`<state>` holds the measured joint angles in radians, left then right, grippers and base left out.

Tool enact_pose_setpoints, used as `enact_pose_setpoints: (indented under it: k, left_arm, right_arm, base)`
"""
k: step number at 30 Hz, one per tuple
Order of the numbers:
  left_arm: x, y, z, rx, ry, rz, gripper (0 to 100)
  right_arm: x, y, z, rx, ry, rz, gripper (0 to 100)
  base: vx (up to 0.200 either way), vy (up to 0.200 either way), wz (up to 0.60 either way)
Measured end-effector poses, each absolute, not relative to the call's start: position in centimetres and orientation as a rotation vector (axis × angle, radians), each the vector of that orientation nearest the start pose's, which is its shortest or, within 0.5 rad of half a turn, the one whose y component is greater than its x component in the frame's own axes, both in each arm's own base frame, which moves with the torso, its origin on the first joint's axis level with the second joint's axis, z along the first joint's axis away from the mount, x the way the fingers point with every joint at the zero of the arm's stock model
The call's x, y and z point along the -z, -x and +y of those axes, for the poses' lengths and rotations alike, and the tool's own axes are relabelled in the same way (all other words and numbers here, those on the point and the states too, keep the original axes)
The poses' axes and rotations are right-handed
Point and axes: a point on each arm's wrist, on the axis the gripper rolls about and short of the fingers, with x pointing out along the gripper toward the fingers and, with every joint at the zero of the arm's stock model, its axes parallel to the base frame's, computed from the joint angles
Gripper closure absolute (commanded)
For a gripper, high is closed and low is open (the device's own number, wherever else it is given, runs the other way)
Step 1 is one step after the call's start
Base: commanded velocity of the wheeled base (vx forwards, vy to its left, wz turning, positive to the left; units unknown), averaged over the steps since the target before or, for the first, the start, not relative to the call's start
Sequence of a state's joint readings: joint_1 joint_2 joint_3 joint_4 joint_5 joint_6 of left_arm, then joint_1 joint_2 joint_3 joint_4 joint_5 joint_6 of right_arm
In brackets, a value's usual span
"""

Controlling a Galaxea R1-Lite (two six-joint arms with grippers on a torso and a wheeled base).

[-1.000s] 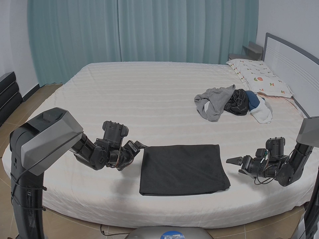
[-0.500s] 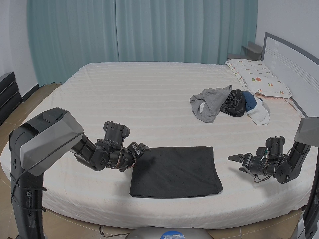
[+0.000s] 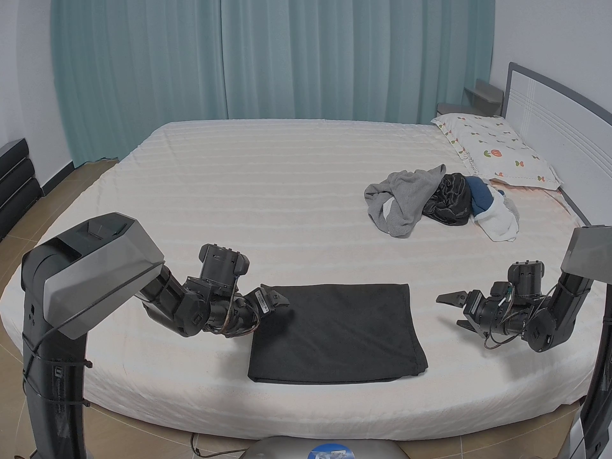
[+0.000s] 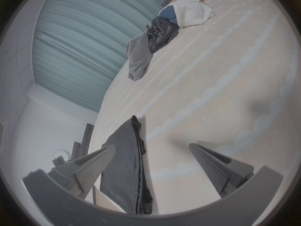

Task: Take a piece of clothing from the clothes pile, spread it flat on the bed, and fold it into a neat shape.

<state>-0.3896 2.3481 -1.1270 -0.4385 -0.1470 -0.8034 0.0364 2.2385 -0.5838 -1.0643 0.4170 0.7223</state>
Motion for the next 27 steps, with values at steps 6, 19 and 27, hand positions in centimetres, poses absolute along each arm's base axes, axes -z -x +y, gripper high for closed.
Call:
enact_pose_setpoints:
  k: [6,19,27]
  left_arm:
    - [-0.01,-37.83,-16.31,0.169,0.635,0.952,0]
    - [0.19,-37.57,-16.76,0.161,0.628,0.957,100]
    - [0.51,-37.09,-16.42,0.143,0.627,0.974,100]
  right_arm:
    - [0.15,-32.95,2.13,-0.211,-0.802,0.724,0]
    - [0.14,-32.95,2.10,-0.210,-0.802,0.723,0]
    - [0.12,-32.95,1.94,-0.205,-0.805,0.721,0]
  base:
    - [0.000,0.000,0.00]
    - [0.000,0.000,0.00]
    - [0.000,0.000,0.00]
